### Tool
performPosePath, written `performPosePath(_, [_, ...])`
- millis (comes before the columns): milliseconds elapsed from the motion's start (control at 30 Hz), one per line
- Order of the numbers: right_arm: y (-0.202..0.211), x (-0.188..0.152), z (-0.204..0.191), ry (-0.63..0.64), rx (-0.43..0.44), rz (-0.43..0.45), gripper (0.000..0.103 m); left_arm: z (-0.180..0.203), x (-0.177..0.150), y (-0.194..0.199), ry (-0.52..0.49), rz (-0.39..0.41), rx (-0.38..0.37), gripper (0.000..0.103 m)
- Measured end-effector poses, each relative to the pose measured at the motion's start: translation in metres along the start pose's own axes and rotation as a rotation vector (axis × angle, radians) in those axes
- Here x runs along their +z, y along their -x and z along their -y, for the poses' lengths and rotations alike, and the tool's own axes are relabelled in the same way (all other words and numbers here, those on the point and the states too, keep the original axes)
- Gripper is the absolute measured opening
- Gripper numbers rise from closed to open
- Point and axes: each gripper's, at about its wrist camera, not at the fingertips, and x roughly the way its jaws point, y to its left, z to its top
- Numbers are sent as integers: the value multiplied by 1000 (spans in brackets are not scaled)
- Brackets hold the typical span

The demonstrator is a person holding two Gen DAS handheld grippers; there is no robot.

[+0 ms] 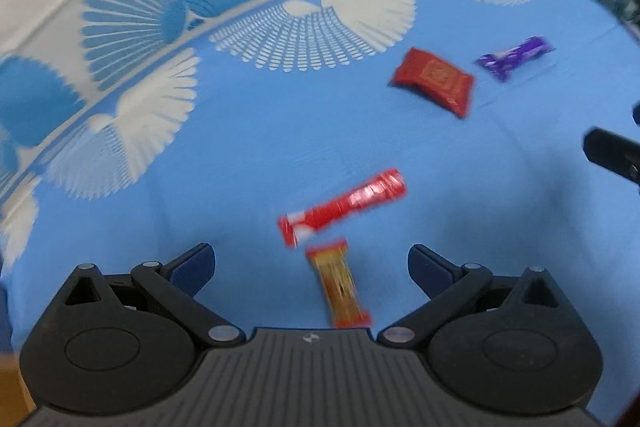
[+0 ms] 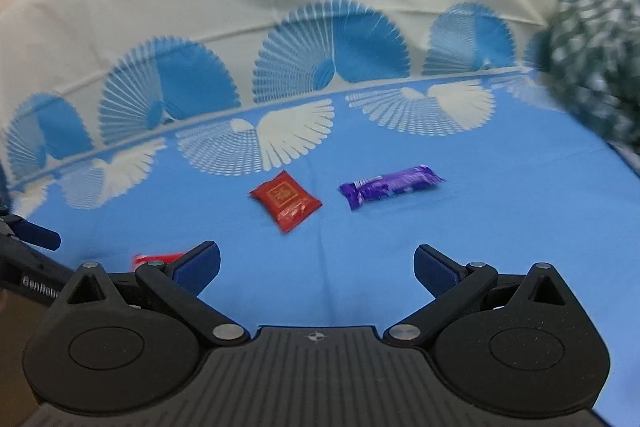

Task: Organize snacks
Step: 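Grasp the red spicy strip with the left tool while the right grasps the red square packet, then carry the red strip and red square packet over the box with both tools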

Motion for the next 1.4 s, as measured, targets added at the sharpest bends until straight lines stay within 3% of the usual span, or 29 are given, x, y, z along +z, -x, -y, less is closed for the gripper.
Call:
performPosePath(233, [-111,14,-10,65,47,-56,102,-6,28,-71,-98,-61,-52,103])
performPosePath(333, [-144,17,-19,109,47,-68,102,-11,34,-79,-86,-61,-114,103])
performPosePath(433, [-163,16,-23,132,20,-58,102,-10,39,-80,-89,-57,-115,101])
performPosePath(500, [-165,13,-25,163,8,-18,99,-9,37,-72,-78,-32,-142,75])
performPosePath(533, [-162,11,-25,166,17,2,93,-10,37,-67,-59,-28,-182,44])
performPosePath(567, [-157,8,-26,177,30,29,69,-10,37,-62,-46,-23,-185,13])
performPosePath(600, [-152,8,-26,192,34,36,55,-10,36,-59,-44,-28,-189,12])
performPosePath(633, [-149,7,-27,202,27,29,47,-10,35,-57,-30,-28,-190,10])
performPosePath(700, [-141,6,-26,192,17,13,43,-10,33,-50,-15,-26,-178,9])
performPosePath(833, [-109,8,-25,149,8,31,42,-15,25,-14,29,24,-159,9])
performPosePath(1033, [-6,17,-40,116,42,156,42,-36,-3,83,125,165,-153,9])
performPosePath(1233, [121,-6,-68,58,153,204,43,-43,-77,191,205,242,-181,9])
performPosePath(1400, [219,-51,-105,51,253,203,42,-43,-157,273,239,272,-165,9])
